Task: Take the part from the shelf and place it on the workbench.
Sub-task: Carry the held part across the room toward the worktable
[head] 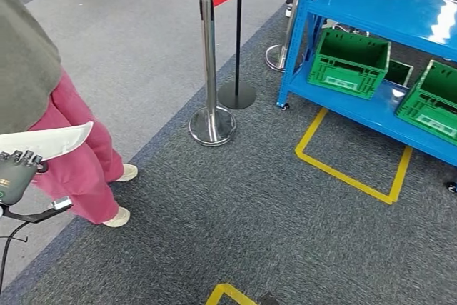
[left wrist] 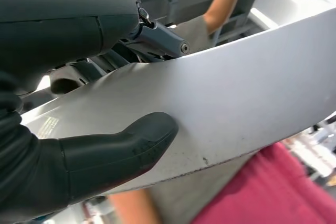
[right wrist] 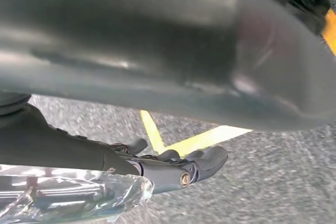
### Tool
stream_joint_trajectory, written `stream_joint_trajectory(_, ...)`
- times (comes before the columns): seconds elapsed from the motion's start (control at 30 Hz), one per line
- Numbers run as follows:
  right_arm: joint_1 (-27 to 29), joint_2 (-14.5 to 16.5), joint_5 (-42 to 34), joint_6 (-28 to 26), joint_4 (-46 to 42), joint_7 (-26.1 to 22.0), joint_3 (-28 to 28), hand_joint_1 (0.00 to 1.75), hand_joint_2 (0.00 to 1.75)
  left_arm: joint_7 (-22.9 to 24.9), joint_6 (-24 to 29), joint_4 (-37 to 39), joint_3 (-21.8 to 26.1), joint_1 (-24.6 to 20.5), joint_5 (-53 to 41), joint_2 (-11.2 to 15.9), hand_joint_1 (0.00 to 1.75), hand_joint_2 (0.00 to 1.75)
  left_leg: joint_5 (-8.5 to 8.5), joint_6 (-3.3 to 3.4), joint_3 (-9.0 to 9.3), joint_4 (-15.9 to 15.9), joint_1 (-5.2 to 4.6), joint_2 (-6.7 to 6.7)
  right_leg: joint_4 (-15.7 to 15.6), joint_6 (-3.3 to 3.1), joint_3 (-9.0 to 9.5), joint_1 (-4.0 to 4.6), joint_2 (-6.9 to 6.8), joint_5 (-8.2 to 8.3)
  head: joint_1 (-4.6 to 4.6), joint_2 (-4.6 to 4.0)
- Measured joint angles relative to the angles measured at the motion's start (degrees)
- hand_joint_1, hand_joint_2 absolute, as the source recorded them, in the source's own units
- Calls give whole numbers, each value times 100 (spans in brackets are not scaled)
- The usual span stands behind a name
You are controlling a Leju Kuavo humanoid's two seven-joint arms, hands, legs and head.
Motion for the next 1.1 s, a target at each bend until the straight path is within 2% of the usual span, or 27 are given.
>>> stream_joint_trajectory(0.03, -3, 0, -1, 1, 0, 0, 0, 0, 0, -3, 0, 3, 5, -2, 0, 2, 175, 175, 15, -38, -19, -3, 6, -58, -120, -12, 66, 1, 36, 14, -1, 0)
stream_joint_trajectory(0.1, -6, 1, -1, 3, -1, 1, 0, 0, 0, -9, 0, 13, 11, 14, 0, 21, 175, 175, 51, -114, -49, -26, 27, -145, -141, -62, 85, 11, -49, 26, -2, 0)
stream_joint_trajectory(0.13, -9, 2, -1, 4, -1, 1, 0, 0, 0, -11, 0, 20, 15, 26, 0, 42, 175, 175, 34, -143, -70, -6, 28, -87, -153, -98, 88, 9, -98, 43, -5, 0)
stream_joint_trajectory(0.17, -11, 3, 0, 4, -1, -1, 0, 0, 0, -11, 1, 28, 18, 29, 0, 61, 175, 175, -40, -167, -128, 103, 21, 33, -170, -137, 92, 2, -147, 58, -19, 0)
stream_joint_trajectory(0.23, -3, 4, 1, 7, 0, -4, 0, 0, 0, -12, 2, 38, 23, 15, 0, 80, 175, 175, -360, -205, -406, 678, 2, 334, -189, -188, 94, 3, -260, 70, -46, 0)
stream_joint_trajectory(0.3, 18, 4, 1, 16, 0, 3, 0, 0, 0, -15, 2, 45, 24, 22, 1, 74, 175, 175, -672, -233, -770, 1437, 4, 438, -189, -208, 88, 10, -387, 63, -56, 0)
stream_joint_trajectory(0.33, 27, 4, 0, 26, 0, 8, 0, 0, 0, -20, 1, 49, 24, 39, 2, 73, 175, 175, -702, -240, -859, 1627, 5, 450, -189, -209, 87, 11, -453, 58, -57, 0)
stream_joint_trajectory(0.37, 32, 4, 0, 38, 0, 12, 0, 0, 0, -24, 1, 55, 25, 54, 4, 75, 175, 175, -619, -242, -829, 1579, 6, 461, -188, -206, 88, 11, -517, 53, -58, 0)
stream_joint_trajectory(0.4, 33, 4, 1, 50, 0, 15, 0, 0, 0, -28, 1, 59, 29, 62, 8, 82, 175, 175, -452, -241, -677, 1303, 5, 500, -187, -195, 94, 9, -580, 44, -58, 0)
stream_joint_trajectory(0.47, 31, 4, 0, 63, 0, 16, 0, 0, 0, -32, 2, 62, 52, 56, 13, 98, 175, 175, -134, -234, -224, 492, -12, 715, -176, -149, 113, 28, -694, 14, -63, 1)
stream_joint_trajectory(0.5, 29, 3, -1, 63, 0, 19, 0, 0, 0, -37, 3, 62, 69, 50, 14, 103, 175, 175, -57, -209, -66, 198, -24, 797, -172, -119, 122, 46, -742, -3, -60, 1)
stream_joint_trajectory(0.53, 29, 2, -1, 60, 0, 20, 0, 0, 0, -43, 3, 64, 86, 51, 14, 104, 175, 175, -43, -177, 9, 45, -39, 836, -174, -91, 132, 65, -793, -18, -61, 1)
stream_joint_trajectory(0.6, 29, 0, -2, 45, 0, 23, 0, 0, 0, -68, 4, 74, 109, 72, 13, 107, 175, 175, -47, -83, -1, 3, -55, 723, -199, -39, 163, 76, -905, -33, -58, 1)
stream_joint_trajectory(0.63, 29, 0, -2, 36, 0, 22, 0, 0, 0, -80, 5, 80, 116, 85, 12, 114, 175, 175, -39, -47, -6, -2, -51, 665, -189, -8, 163, 67, -893, -58, -59, 1)
stream_joint_trajectory(0.67, 27, 0, -2, 26, 0, 22, 0, 0, 0, -90, 5, 85, 123, 89, 12, 120, 175, 175, -28, -10, -10, -8, -43, 606, -106, 21, 130, 56, -802, -126, -53, 1)
stream_joint_trajectory(0.7, 26, 0, -2, 16, 0, 21, 0, 0, 0, -96, 7, 88, 129, 83, 12, 121, 175, 175, -19, 22, -10, -13, -32, 554, 102, 43, 38, 47, -664, -253, -46, 1)
stream_joint_trajectory(0.73, 28, -1, -3, 7, 0, 22, 0, 0, 0, -97, 7, 90, 131, 79, 12, 116, 175, 175, -17, 48, -11, -14, -28, 500, 447, 56, -125, 42, -498, -432, -37, 1)
stream_joint_trajectory(0.77, 33, -2, -4, 0, 0, 24, 0, 0, 0, -98, 7, 93, 129, 76, 11, 106, 175, 175, -16, 67, -12, -13, -32, 442, 865, 57, -323, 41, -387, -618, -34, 1)
stream_joint_trajectory(0.8, 41, -3, -7, -3, 0, 26, 0, 0, 0, -98, 7, 99, 123, 77, 10, 90, 175, 175, -17, 79, -13, -12, -40, 381, 1251, 53, -519, 44, -339, -755, -34, 0)
stream_joint_trajectory(0.83, 48, -4, -9, -5, 0, 29, 0, 0, 0, -99, 7, 108, 117, 82, 8, 77, 175, 175, -17, 86, -13, -11, -49, 312, 1481, 44, -654, 48, -320, -795, -34, 0)
stream_joint_trajectory(0.87, 53, -4, -10, -7, 0, 31, 0, 0, 0, -99, 7, 118, 113, 84, 7, 67, 175, 175, -17, 88, -12, -10, -54, 244, 1479, 28, -683, 50, -309, -718, -36, 0)
stream_joint_trajectory(0.9, 55, -4, -10, -8, 0, 33, 0, 0, 0, -99, 7, 128, 110, 83, 7, 60, 175, 175, -16, 88, -10, -8, -57, 174, 1244, 7, -597, 52, -287, -541, -36, 1)
stream_joint_trajectory(0.93, 54, -4, -10, -8, 0, 35, 0, 0, 0, -98, 7, 134, 110, 79, 7, 56, 175, 175, -14, 85, -7, -7, -55, 103, 834, -19, -417, 50, -212, -310, -34, 1)
stream_joint_trajectory(1.0, 47, -7, -11, -10, 0, 39, 0, 0, 0, -97, 7, 143, 110, 65, 7, 47, 175, 175, -4, 54, -21, 2, -54, -29, 78, -56, -61, 33, 14, -18, -38, 1)
stream_joint_trajectory(1.03, 43, -8, -12, -10, 0, 40, 0, 0, 0, -97, 7, 146, 110, 57, 6, 42, 175, 175, 8, 24, -37, 1, -43, -86, -115, -62, 41, 33, 85, 28, -39, 0)
stream_joint_trajectory(1.07, 41, -9, -13, -11, 0, 42, 0, 0, 0, -97, 8, 150, 109, 55, 5, 39, 175, 175, 25, -13, -54, -4, -29, -139, -167, -67, 75, 42, 93, 17, -41, 0)
stream_joint_trajectory(1.1, 40, -9, -13, -13, 0, 44, 0, 0, 0, -96, 8, 158, 108, 56, 4, 42, 175, 175, 44, -52, -66, -18, -9, -193, -181, -78, 91, 56, 30, 33, -39, 0)
